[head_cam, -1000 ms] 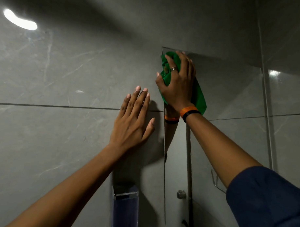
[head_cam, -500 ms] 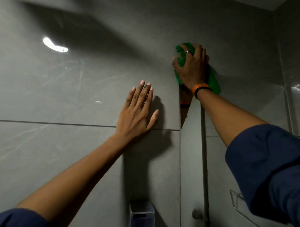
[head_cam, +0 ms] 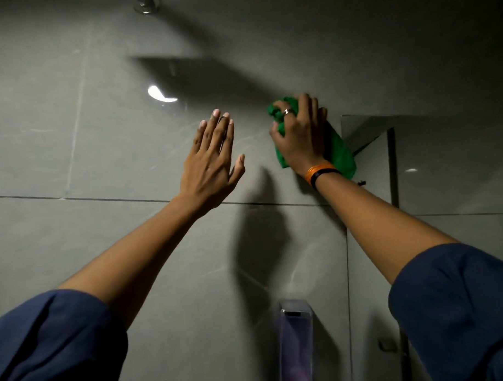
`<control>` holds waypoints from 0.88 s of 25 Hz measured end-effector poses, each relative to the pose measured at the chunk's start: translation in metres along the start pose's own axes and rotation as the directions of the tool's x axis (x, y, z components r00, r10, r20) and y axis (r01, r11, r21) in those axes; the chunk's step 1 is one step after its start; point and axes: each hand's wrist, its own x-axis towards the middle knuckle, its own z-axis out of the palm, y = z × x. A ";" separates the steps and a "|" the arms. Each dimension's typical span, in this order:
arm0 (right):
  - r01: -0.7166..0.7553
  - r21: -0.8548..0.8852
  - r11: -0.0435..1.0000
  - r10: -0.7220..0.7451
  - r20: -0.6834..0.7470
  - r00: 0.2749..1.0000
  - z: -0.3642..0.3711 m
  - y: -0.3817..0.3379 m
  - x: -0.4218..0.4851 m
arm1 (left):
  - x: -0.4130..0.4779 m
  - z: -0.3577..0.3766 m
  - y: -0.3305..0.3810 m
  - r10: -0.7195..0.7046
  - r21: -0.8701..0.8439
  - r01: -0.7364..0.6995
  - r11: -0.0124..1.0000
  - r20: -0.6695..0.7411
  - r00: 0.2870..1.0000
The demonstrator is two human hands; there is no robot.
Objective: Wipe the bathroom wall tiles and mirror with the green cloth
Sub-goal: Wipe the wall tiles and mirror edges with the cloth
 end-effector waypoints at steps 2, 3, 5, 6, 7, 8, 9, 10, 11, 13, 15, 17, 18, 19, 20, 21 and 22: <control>-0.008 0.027 1.000 0.007 0.036 0.999 0.002 -0.023 -0.021 | -0.014 -0.011 -0.015 -0.007 0.024 0.007 1.000 0.039 0.999; -0.021 0.046 0.999 0.019 0.053 0.998 0.002 -0.033 -0.032 | -0.023 -0.016 -0.023 -0.017 0.031 0.015 0.999 0.057 0.998; -0.061 0.074 0.995 0.055 0.084 0.995 0.001 -0.053 -0.048 | -0.036 -0.022 -0.040 -0.039 0.025 0.037 0.999 0.077 0.996; -0.071 0.077 0.994 0.064 0.083 0.994 0.001 -0.062 -0.053 | -0.041 -0.027 -0.047 -0.057 0.029 0.055 0.998 0.094 0.994; -0.069 0.090 0.994 0.061 0.089 0.994 0.000 -0.072 -0.064 | -0.051 -0.031 -0.054 -0.078 0.019 0.077 0.997 0.114 0.990; -0.080 0.103 0.991 0.069 0.102 0.992 0.001 -0.083 -0.079 | -0.066 -0.031 -0.062 -0.085 -0.007 0.086 0.996 0.127 0.988; -0.086 0.119 0.989 0.072 0.112 0.991 0.001 -0.093 -0.100 | -0.088 -0.028 -0.067 -0.091 -0.027 0.095 0.995 0.137 0.986; -0.100 0.148 0.984 0.082 0.125 0.989 -0.002 -0.108 -0.131 | -0.119 -0.029 -0.065 -0.104 -0.033 0.111 0.993 0.162 0.981; -0.148 0.162 0.976 0.122 0.164 0.979 -0.001 -0.120 -0.147 | -0.139 -0.025 -0.066 -0.151 -0.052 0.164 0.985 0.188 0.970; -0.216 0.139 0.966 0.165 0.307 0.937 -0.003 -0.160 -0.234 | -0.236 -0.026 -0.058 -0.212 -0.149 0.292 0.945 0.401 0.891; -0.282 0.104 0.954 0.236 0.320 0.918 -0.013 -0.172 -0.283 | -0.293 -0.021 -0.041 -0.224 -0.166 0.317 0.934 0.420 0.879; -0.334 0.111 0.936 0.248 0.464 0.850 -0.028 -0.205 -0.377 | -0.388 -0.031 -0.017 -0.191 -0.222 0.362 0.905 0.549 0.814; -0.376 0.095 0.922 0.253 0.587 0.769 -0.043 -0.225 -0.436 | -0.447 -0.043 0.004 -0.172 -0.238 0.409 0.881 0.644 0.745; -0.439 0.067 0.896 0.262 0.718 0.645 -0.065 -0.245 -0.501 | -0.512 -0.060 0.027 -0.166 -0.244 0.479 0.843 0.729 0.664; -0.488 0.014 0.873 0.271 0.817 0.508 -0.089 -0.261 -0.556 | -0.568 -0.075 0.048 -0.148 -0.254 0.546 0.798 0.796 0.587; -0.495 -0.038 0.868 0.257 0.887 0.382 -0.112 -0.276 -0.605 | -0.618 -0.091 0.066 -0.121 -0.246 0.572 0.783 0.841 0.527; -0.482 -0.081 0.872 0.236 0.934 0.269 -0.134 -0.291 -0.654 | -0.665 -0.107 0.084 -0.105 -0.211 0.606 0.767 0.891 0.443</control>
